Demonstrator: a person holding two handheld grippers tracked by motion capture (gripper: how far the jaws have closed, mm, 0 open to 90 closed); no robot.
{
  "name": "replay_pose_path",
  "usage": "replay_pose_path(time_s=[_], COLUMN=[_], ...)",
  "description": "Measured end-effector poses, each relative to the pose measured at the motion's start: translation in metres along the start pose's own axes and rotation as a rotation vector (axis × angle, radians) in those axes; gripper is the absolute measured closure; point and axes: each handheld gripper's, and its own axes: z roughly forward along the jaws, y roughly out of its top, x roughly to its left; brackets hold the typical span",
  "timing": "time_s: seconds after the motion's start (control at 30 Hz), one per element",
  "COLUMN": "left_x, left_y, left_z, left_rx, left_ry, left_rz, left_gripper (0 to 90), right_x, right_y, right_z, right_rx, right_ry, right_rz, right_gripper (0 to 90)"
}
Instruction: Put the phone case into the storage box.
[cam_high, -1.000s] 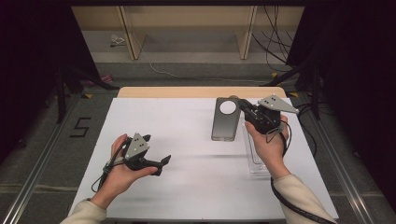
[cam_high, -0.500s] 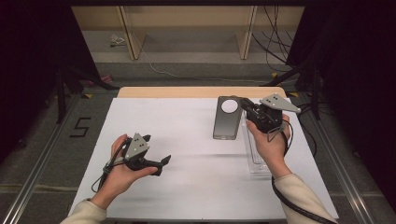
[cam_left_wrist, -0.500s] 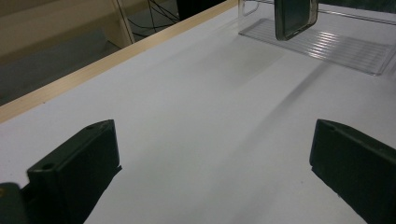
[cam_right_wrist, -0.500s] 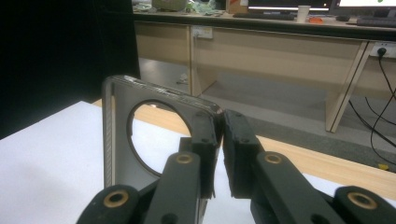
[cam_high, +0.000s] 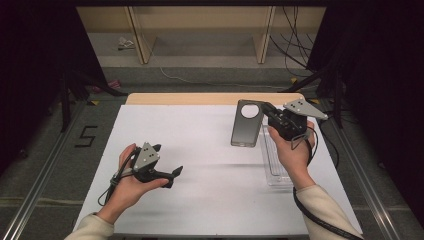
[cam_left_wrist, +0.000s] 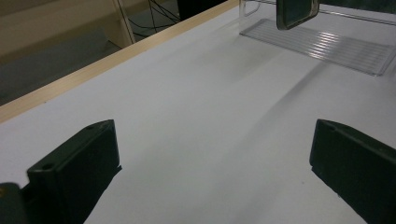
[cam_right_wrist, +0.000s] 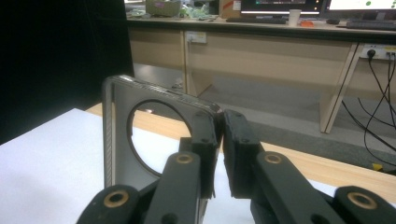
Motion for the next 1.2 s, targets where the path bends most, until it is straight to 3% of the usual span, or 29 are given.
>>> replay_pose_path(time_s=[1.2], left_x=[0.001], left_y=[0.000], left_z=[0.000], left_rx=[0.000], left_ry=[0.005], left_rz=[-0.006], left_gripper=[0.9], right_x=[-0.018], right_y=[0.008], right_z=[-0.006], right_rx=[-0.031], right_ry=[-0.047], right_rz=[0.026], right_gripper=[84.0])
